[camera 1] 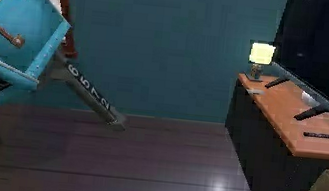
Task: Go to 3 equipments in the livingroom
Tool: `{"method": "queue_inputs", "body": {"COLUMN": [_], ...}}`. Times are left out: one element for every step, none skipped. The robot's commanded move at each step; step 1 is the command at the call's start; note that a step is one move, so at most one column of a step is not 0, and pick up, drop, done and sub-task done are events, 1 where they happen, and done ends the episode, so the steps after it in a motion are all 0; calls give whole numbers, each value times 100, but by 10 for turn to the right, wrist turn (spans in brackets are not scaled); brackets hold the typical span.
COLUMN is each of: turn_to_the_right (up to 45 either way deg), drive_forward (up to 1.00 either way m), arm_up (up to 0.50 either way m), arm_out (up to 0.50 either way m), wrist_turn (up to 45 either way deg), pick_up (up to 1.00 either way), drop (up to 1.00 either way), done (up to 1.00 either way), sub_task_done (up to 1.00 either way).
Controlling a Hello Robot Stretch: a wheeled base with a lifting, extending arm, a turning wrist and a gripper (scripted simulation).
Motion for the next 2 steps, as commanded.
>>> {"method": "queue_inputs", "body": {"turn_to_the_right": [420,0], "drive_forward": [0,50], "arm_up": [0,0], "arm_out": [0,0], "wrist_turn": [0,0], "pick_up": [0,0], "drop": [0,0], "done": [0,0], "sub_task_done": [0,0]}}
